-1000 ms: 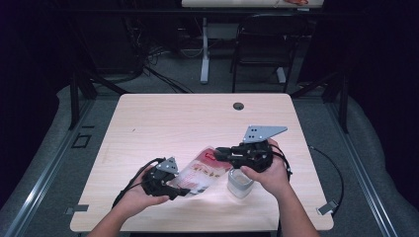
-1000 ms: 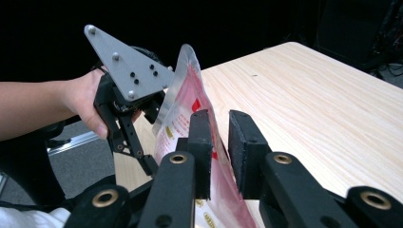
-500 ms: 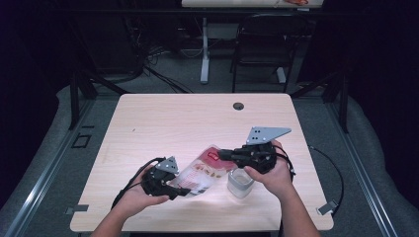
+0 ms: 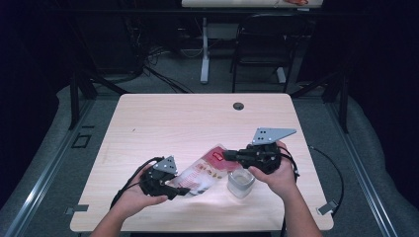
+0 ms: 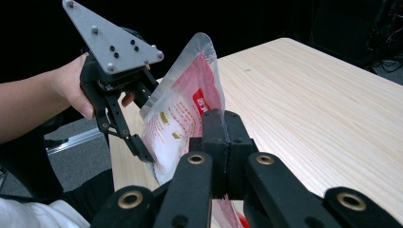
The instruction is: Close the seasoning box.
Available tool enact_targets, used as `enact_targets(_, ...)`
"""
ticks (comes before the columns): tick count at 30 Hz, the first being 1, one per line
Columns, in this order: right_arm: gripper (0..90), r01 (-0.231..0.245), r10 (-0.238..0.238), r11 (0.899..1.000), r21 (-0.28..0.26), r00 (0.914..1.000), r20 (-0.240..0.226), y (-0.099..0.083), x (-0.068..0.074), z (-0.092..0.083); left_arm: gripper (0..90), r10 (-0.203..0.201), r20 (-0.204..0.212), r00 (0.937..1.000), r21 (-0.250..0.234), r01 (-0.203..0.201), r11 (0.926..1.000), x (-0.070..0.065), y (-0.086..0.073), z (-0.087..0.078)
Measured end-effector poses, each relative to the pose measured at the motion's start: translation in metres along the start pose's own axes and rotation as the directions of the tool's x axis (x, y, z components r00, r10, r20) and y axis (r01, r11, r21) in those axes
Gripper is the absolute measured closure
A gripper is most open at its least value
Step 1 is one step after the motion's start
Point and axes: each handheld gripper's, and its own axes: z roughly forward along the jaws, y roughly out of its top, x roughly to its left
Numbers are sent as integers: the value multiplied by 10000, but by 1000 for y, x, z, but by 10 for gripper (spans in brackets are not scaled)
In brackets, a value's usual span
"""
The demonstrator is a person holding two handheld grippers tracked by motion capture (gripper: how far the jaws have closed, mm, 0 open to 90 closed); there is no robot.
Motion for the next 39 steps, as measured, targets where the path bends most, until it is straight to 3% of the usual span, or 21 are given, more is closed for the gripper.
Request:
enact_targets(8, 900, -254, 253, 9996, 108, 9996, 147, -7, -7, -1, 594, -34, 86, 10000, -183, 35, 9998, 0, -1, -5)
enact_targets(11, 900, -334, 333, 9994, 94, 9993, 152, -9, -9, -2, 597, 36, -93, 9999, -108, -37, 9999, -1, 1, -9)
enact_targets(12, 900, -343, 341, 9994, 101, 9993, 148, -10, -10, -3, 597, 9, 137, 9999, -278, -5, 9996, 0, 0, -9)
enact_targets(17, 900, -530, 529, 9986, 91, 9985, 121, -14, -13, -3, 602, -44, 217, 9998, -486, 54, 9988, 2, 0, -15)
enact_targets(29, 900, -702, 701, 9974, 138, 9975, 119, -19, -18, -1, 613, -41, 62, 10000, -756, 46, 9971, 3, 1, -28)
enact_targets(39, 900, -795, 794, 9967, 140, 9968, 22, -21, -20, -2, 621, -44, 75, 10000, -476, 48, 9989, 4, 8, -35)
